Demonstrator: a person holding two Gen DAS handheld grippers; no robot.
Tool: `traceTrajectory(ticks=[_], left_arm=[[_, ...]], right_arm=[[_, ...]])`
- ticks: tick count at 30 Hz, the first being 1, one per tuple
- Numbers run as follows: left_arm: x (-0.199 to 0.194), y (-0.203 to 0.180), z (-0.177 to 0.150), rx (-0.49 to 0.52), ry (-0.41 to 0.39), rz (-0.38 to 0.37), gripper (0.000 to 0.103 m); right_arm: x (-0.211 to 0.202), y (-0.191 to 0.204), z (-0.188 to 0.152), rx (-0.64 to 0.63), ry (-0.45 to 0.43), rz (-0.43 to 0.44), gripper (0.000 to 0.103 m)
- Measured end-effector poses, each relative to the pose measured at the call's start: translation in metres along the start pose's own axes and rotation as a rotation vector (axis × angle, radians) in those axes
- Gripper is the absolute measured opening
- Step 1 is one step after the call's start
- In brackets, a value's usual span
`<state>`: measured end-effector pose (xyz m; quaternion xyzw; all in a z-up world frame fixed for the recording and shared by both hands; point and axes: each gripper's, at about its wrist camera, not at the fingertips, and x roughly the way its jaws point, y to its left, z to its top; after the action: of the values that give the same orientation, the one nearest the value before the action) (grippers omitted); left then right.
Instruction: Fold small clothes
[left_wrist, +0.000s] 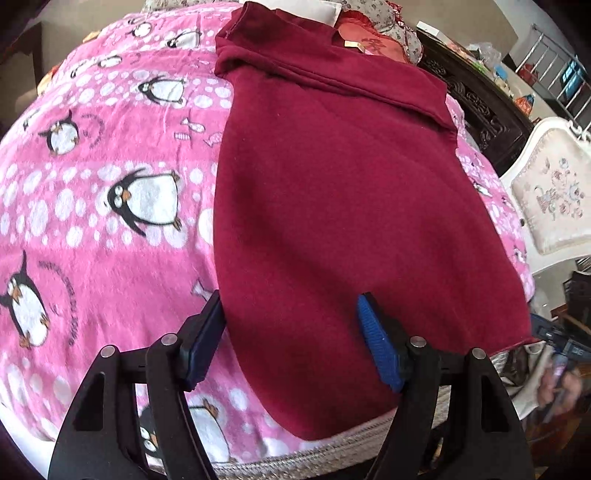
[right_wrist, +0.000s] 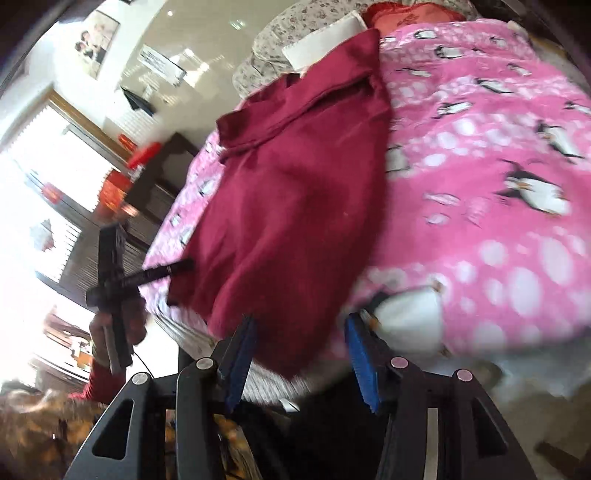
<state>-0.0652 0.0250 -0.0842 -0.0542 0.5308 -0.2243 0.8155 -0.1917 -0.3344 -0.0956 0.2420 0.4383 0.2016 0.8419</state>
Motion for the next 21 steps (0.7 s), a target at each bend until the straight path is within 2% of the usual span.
traceTrajectory(ticks=[2,3,4,5,6,7,8,10,11,13,15,19,21], left_arm=[[0.000,0.003,-0.001,-0.047,-0.005,-0.037,0.080],[-0.001,0.004,-0.001,-0.072,-0.008,-0.045,0.080],[-0.001,0.004,-0.002,-0.075,-0.005,-0.047,0.080],[-0.001,0.000,-0.003,-0.058,0.003,-0.051,0.080],[0.000,-0.003,-0.004,-0.040,0.006,-0.054,0.080],[0.000,-0.008,-0.005,-0.012,0.003,-0.050,0.062],[0.001,-0.013,-0.007,0.028,0.004,-0.028,0.039],[0.001,-0.017,-0.009,0.064,0.000,-0.005,0.025],[-0.001,-0.015,-0.010,0.053,0.009,-0.035,0.019],[-0.006,-0.013,-0.009,0.046,0.008,-0.053,0.015],[-0.016,-0.011,-0.007,0.058,-0.014,-0.052,0.015],[-0.019,-0.010,-0.010,0.089,0.006,-0.035,0.015],[-0.013,-0.010,-0.015,0.101,0.021,-0.002,0.015]], right_arm=[[0.010,-0.001,0.004,0.008,-0.027,0.051,0.046],[0.020,-0.003,0.008,0.036,-0.024,0.075,0.041],[0.024,-0.002,0.011,0.032,-0.020,0.072,0.028],[0.028,0.002,0.013,0.002,-0.013,0.037,0.020],[0.029,0.009,0.015,-0.051,-0.012,-0.018,0.018],[0.026,0.012,0.016,-0.090,-0.015,-0.052,0.015],[0.020,0.019,0.018,-0.119,-0.028,-0.083,0.013],[-0.001,0.032,0.021,-0.173,-0.085,-0.146,0.012],[-0.019,0.041,0.022,-0.216,-0.133,-0.203,0.012],[-0.041,0.052,0.022,-0.268,-0.190,-0.291,0.012],[-0.062,0.055,0.020,-0.289,-0.232,-0.334,0.012],[-0.059,0.022,0.016,-0.195,-0.143,-0.327,0.014],[-0.046,0.002,0.010,-0.120,-0.101,-0.250,0.021]])
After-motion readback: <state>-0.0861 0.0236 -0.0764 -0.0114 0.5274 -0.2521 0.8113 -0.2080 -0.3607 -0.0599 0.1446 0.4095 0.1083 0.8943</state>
